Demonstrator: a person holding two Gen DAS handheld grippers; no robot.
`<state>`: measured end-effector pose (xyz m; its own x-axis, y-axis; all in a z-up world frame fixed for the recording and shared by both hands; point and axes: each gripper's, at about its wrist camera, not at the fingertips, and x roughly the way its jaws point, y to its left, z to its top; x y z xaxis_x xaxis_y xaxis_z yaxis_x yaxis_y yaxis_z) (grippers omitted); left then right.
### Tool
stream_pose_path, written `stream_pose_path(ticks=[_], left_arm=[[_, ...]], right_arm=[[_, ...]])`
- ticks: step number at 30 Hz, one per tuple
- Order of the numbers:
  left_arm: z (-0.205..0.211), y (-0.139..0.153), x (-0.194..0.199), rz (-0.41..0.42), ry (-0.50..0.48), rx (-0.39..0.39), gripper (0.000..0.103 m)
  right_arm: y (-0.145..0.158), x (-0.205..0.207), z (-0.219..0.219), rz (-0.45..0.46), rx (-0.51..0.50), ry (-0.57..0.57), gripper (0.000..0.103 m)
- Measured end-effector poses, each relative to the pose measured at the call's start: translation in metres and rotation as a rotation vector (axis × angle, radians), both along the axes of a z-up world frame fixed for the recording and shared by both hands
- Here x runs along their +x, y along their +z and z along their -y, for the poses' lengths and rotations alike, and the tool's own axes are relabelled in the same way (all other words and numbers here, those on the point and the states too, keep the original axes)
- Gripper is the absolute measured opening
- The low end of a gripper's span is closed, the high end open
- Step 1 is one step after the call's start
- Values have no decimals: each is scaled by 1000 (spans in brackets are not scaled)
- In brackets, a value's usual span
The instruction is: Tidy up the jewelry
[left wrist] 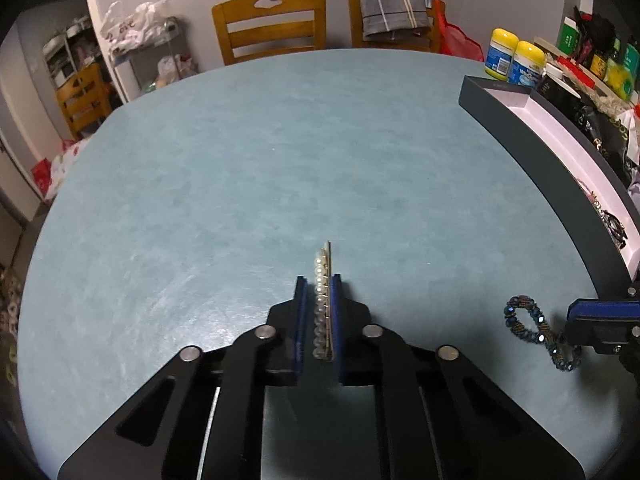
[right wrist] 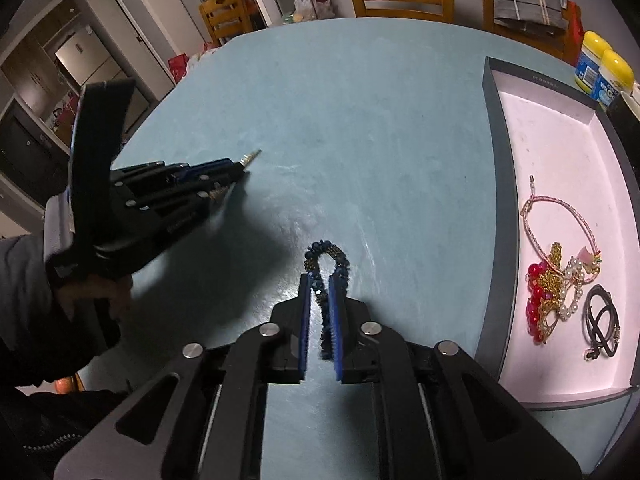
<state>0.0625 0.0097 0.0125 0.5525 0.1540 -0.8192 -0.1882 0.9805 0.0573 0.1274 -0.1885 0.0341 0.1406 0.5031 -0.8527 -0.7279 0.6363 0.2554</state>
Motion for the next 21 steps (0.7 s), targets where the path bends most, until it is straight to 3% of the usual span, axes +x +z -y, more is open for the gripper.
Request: stream_pose_path(ticks=[2, 12, 16, 21], left_arm=[[0, 0, 0, 8, -9, 3, 8], [-4, 6, -2, 25, -7, -31, 8], [-5, 16, -5, 50, -8, -41, 8], [-6, 32, -5, 91, -13, -46, 8]], right_arm=[[-3, 0, 0, 12, -6, 8, 38], [-22, -6, -12, 116, -94, 45, 39], [-24, -9, -16, 172, -108, 45, 12], [-24, -6, -9, 142, -80, 39, 7]])
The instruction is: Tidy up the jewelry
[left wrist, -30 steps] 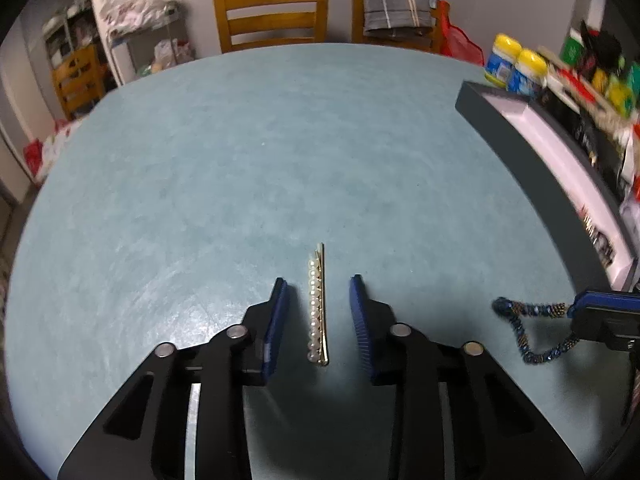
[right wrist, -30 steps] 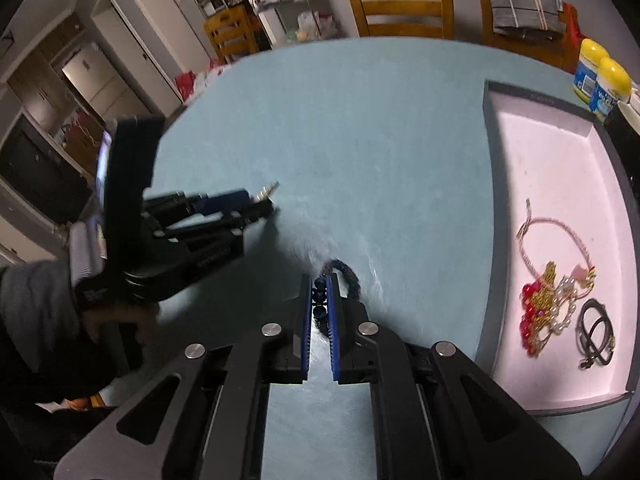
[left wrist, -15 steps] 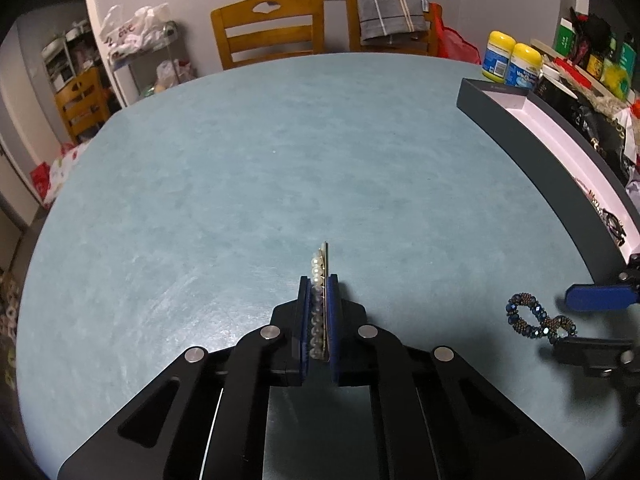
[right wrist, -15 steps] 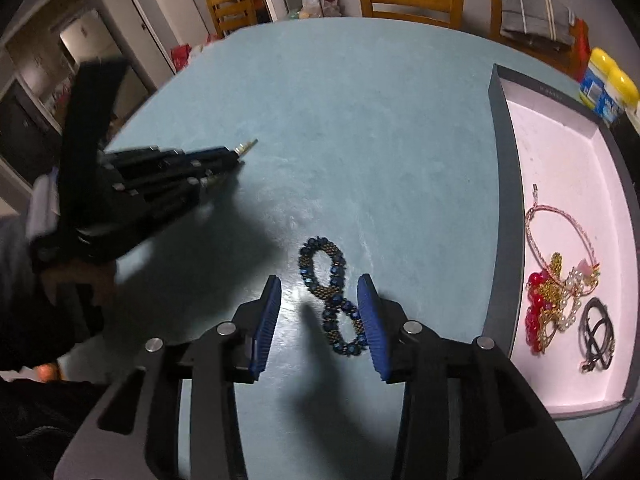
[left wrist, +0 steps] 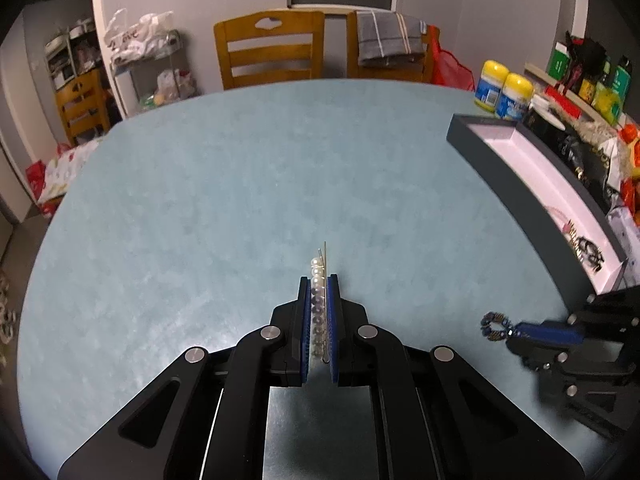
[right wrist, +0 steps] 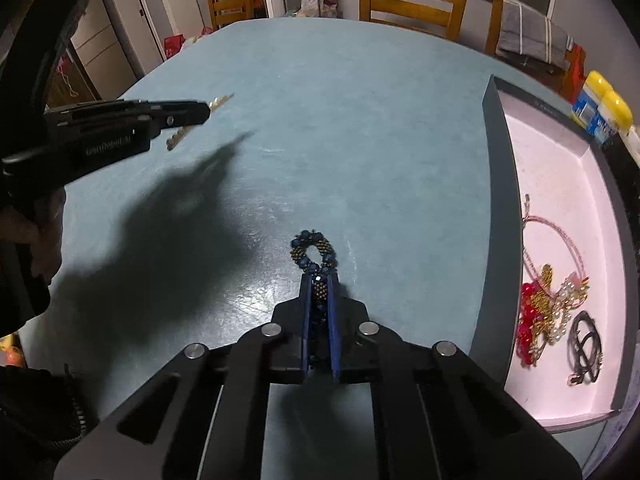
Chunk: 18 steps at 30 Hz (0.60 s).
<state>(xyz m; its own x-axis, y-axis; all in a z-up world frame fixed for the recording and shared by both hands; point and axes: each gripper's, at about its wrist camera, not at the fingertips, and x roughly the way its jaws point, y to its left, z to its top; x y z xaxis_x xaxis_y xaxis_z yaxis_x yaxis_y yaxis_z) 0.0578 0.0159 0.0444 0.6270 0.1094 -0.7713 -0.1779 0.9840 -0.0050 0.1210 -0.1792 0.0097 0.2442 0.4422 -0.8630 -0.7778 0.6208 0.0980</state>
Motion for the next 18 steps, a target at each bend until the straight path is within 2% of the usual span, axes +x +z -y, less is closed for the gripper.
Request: stream_pose_path(ticks=[6, 10, 18], left_arm=[[6, 21, 8, 58, -23, -16, 8], [18, 33, 14, 87, -50, -20, 8], [66, 58, 41, 138, -168, -66, 8]], right_arm=[[26, 7, 17, -34, 86, -59, 7], [49, 19, 35, -43, 171, -141, 7], [77, 57, 89, -12, 250, -320, 7]])
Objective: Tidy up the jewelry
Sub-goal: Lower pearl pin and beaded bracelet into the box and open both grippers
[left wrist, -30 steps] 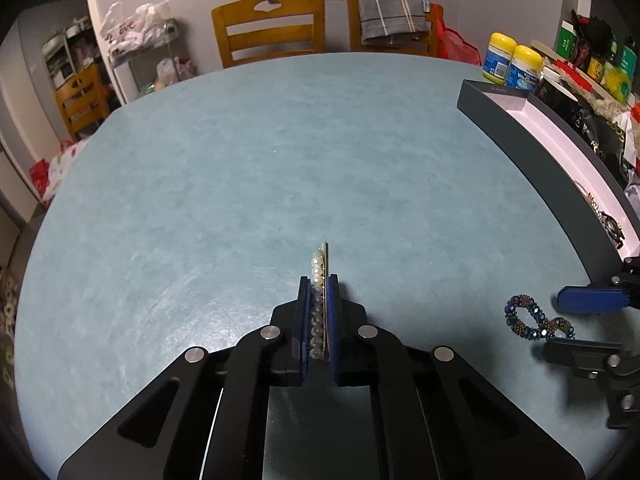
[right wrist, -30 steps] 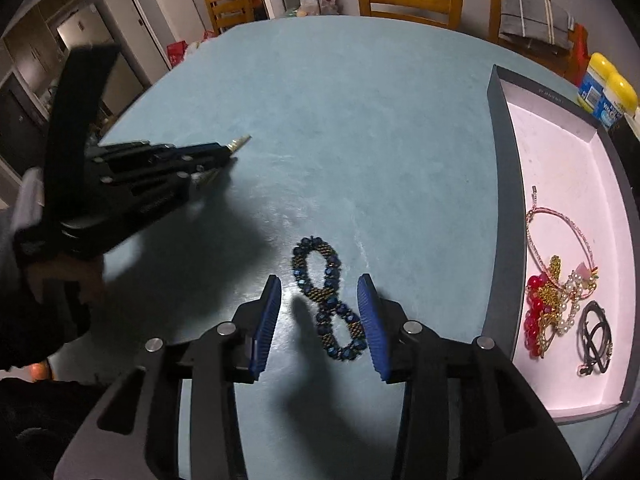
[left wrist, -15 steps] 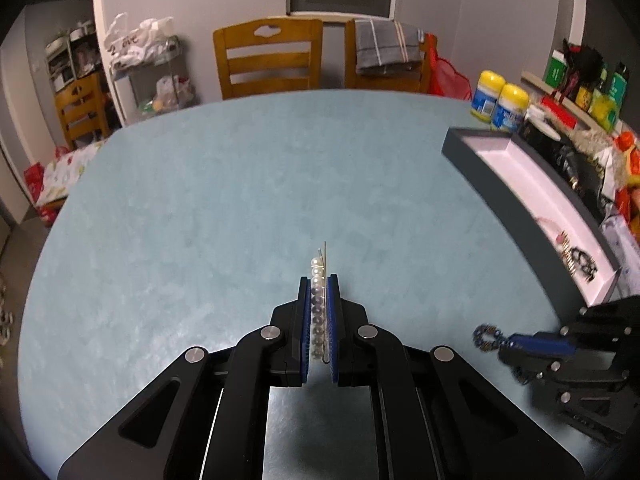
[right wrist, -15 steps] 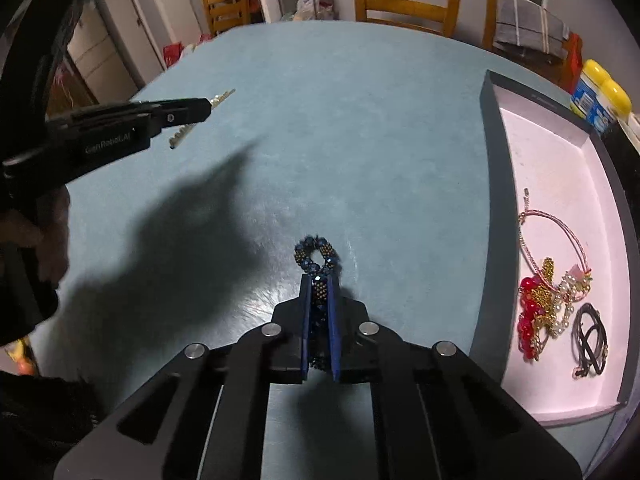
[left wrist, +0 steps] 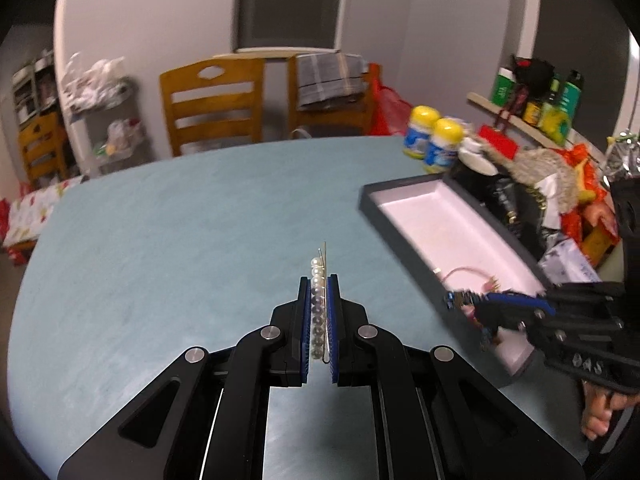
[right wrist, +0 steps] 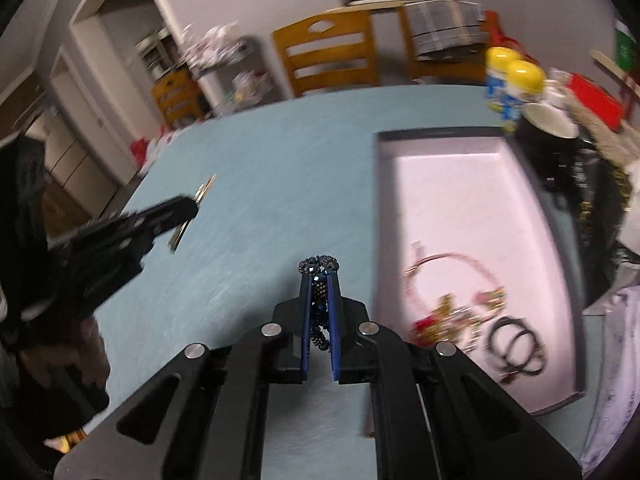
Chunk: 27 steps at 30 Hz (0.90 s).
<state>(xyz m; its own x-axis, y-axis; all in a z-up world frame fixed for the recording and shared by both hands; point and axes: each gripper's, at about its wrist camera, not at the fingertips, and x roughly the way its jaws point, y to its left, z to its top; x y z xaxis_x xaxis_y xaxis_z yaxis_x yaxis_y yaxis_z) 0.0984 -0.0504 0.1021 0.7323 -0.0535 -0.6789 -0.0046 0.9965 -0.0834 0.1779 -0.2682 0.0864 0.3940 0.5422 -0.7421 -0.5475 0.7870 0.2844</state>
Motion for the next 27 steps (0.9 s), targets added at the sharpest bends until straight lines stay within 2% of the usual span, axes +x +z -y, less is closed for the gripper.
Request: stream_pose_path(ticks=[5, 12, 18, 27], left_arm=[[31, 8, 20, 16, -75, -21, 8], [77, 5, 40, -13, -180, -56, 8], [118, -9, 53, -66, -274, -67, 8], [148, -37, 66, -190, -335, -59, 8]], right_arm=[[6, 24, 34, 17, 6, -112, 7], [-2, 45, 82, 6, -9, -227, 7], [-17, 48, 105, -22, -43, -255, 7], [-39, 46, 116, -94, -85, -233, 8]])
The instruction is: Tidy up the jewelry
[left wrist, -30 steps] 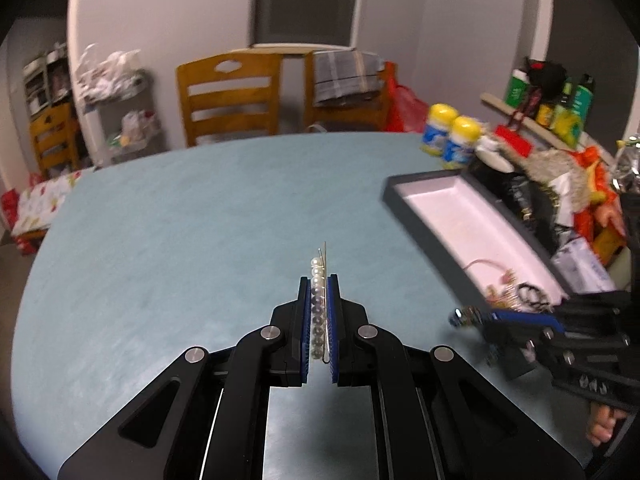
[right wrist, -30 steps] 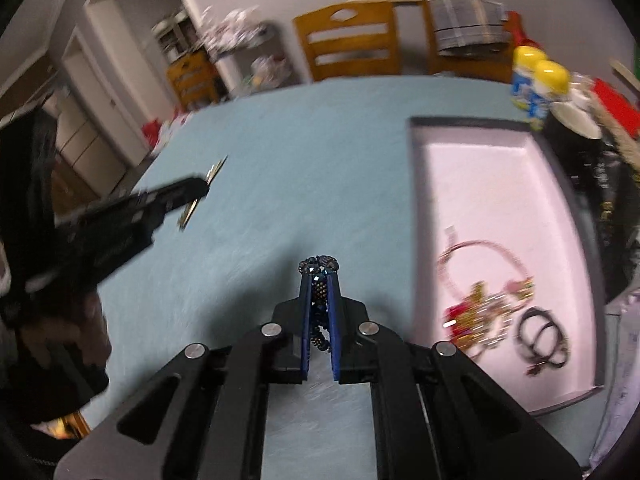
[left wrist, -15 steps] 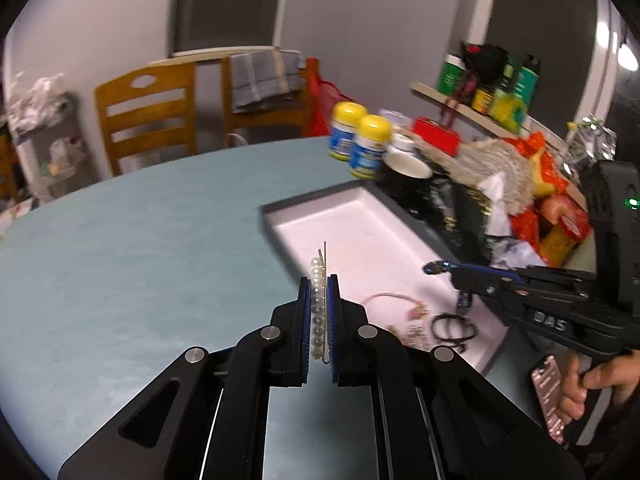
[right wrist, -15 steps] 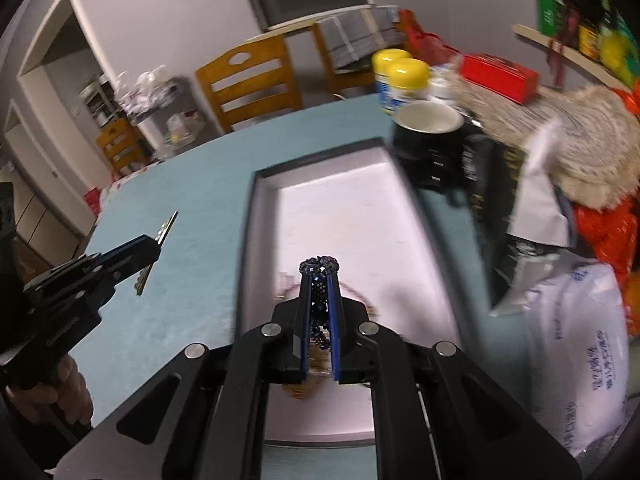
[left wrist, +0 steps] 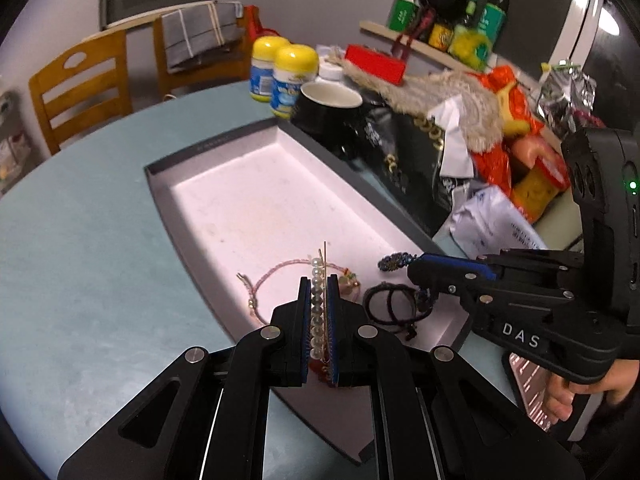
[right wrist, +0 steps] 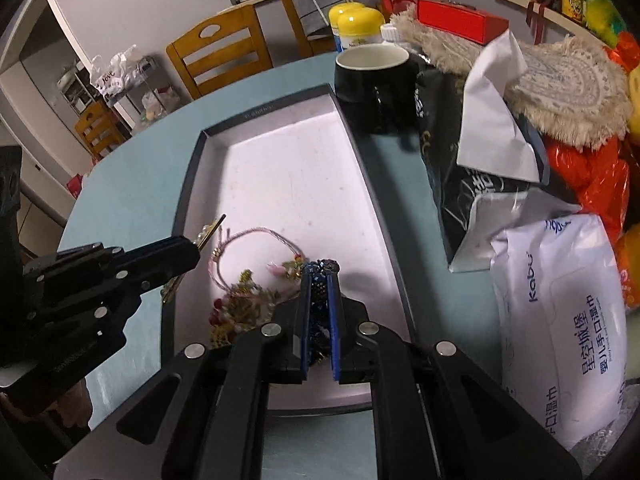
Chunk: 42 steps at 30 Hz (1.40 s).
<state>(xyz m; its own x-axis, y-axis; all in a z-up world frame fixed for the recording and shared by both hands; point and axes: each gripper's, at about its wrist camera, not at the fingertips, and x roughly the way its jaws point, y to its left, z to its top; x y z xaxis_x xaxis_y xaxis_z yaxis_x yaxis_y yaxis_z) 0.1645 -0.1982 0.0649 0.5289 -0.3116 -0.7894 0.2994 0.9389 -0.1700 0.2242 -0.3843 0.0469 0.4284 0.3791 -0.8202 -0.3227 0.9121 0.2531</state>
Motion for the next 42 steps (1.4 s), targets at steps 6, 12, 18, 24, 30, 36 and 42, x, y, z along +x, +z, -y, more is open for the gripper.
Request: stream_pose_path(ticks=[6, 12, 18, 24, 30, 36, 42], left_arm=[[5, -13, 4, -63, -17, 31, 8], [9, -24, 8, -119, -29, 63, 8], [15, -24, 10, -136, -47, 88, 8], [15, -19, 11, -121, -39, 92, 8], [10, -14, 7, -101, -23, 98, 8], [-2, -3, -1, -68, 9, 97, 9], [-18, 3, -18, -43, 42, 80, 32]], right_arm=[[-7, 0, 1, -22, -3, 5, 8], [-12, 2, 0, -41, -10, 13, 8], [-16, 6, -3, -64, -23, 24, 8], [-15, 4, -3, -62, -23, 22, 8], [-9, 1, -3, -36, -20, 21, 9], [-2, -3, -3, -8, -29, 19, 10], [6, -22, -3, 31, -11, 39, 30]])
